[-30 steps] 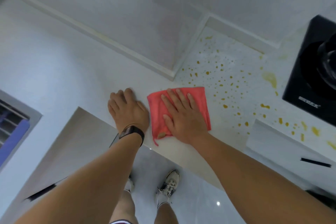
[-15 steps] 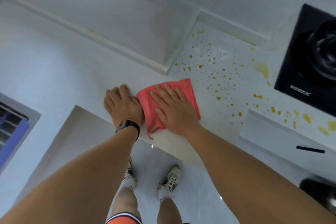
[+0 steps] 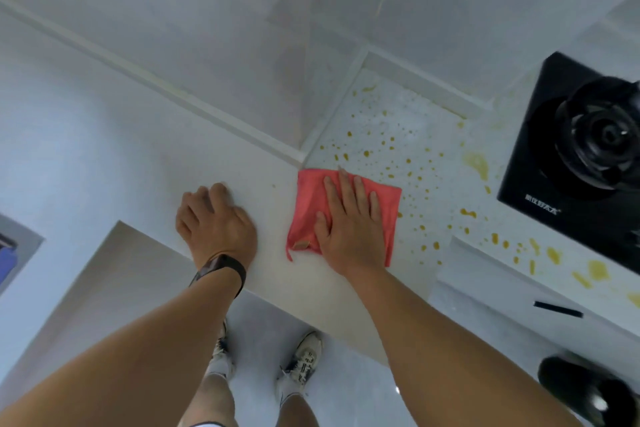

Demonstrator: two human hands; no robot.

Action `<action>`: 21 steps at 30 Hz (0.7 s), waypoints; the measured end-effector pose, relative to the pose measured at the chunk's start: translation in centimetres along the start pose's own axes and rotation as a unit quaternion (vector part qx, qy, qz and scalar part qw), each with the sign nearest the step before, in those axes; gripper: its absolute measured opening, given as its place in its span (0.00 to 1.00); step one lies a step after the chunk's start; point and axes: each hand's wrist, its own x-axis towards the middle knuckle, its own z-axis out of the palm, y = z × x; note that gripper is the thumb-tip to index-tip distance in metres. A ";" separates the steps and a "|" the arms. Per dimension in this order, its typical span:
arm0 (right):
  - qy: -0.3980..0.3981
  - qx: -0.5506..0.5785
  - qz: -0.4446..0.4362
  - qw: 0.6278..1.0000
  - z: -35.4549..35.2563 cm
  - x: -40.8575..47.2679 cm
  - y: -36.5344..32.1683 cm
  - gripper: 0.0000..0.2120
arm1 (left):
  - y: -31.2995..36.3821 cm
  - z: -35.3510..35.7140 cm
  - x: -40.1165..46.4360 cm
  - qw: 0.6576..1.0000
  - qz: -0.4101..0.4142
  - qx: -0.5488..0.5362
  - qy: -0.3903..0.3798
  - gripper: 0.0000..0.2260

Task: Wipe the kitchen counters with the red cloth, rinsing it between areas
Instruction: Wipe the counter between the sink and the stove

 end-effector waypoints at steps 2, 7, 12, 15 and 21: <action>0.007 0.000 0.019 1.000 -0.3 2.5 0.2 0.31 | 0.2 -0.1 0.0 1.000 -0.002 -0.001 0.000 0.16; 0.014 0.005 0.030 0.999 -1.3 8.1 1.0 0.31 | 0.1 0.0 0.0 1.000 -0.008 0.008 -0.004 0.18; 0.010 0.008 0.039 0.999 -2.3 13.3 1.8 0.32 | -0.1 0.5 0.1 1.000 -0.011 0.022 0.000 0.18; 0.009 -0.009 0.049 0.999 -2.6 16.3 2.3 0.32 | -0.2 0.5 0.1 1.000 -0.009 0.015 0.008 0.18; 0.011 -0.038 0.055 0.998 -4.1 20.8 3.9 0.33 | -0.2 0.7 0.3 1.000 -0.005 0.017 0.012 0.19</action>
